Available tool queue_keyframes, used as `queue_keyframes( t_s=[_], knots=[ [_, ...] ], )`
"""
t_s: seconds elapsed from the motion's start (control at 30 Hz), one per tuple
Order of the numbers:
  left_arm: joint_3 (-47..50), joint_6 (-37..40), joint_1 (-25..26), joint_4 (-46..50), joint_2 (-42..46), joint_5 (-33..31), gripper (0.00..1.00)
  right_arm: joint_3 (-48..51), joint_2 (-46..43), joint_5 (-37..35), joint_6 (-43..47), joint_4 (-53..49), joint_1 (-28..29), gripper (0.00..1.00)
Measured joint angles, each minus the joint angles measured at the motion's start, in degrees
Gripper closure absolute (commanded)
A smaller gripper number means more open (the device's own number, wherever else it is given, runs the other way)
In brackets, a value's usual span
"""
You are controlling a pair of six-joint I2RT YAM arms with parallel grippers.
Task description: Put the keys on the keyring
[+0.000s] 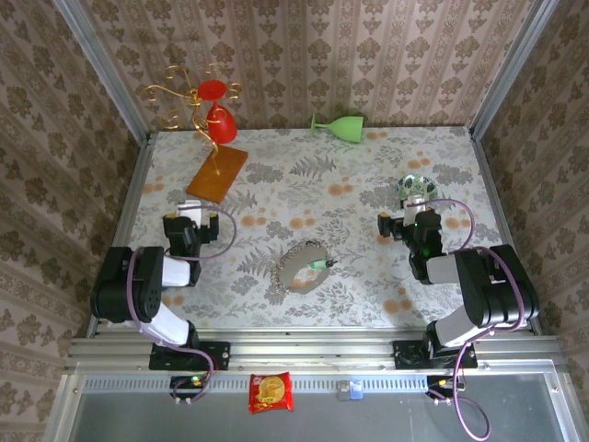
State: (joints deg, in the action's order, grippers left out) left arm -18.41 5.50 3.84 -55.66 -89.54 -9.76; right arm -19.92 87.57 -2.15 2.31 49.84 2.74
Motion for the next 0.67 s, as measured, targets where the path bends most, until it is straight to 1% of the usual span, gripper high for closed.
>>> queue_keyframes(
  t_s=[0.13, 0.33, 0.57, 0.67],
  knots=[
    [-1.2, -1.0, -0.5, -0.5, 0.0, -1.2, 0.0, -2.3, 0.0, 0.0, -1.8, -0.8, -1.6, 0.0],
    [-1.2, -0.9, 1.0, -1.0, 0.0, -1.3, 0.0, -2.9, 0.0, 0.0, -2.8, -1.2, -1.9, 0.0],
    [-2.9, -1.0, -1.7, 1.7, 0.0, 2.7, 0.0, -2.9, 0.0, 0.0, -2.8, -1.4, -1.9, 0.0],
    [-3.1, -1.0, -2.1, 2.2, 0.0, 3.8, 0.0, -2.9, 0.0, 0.0, -2.8, -1.4, -1.9, 0.0]
  ],
)
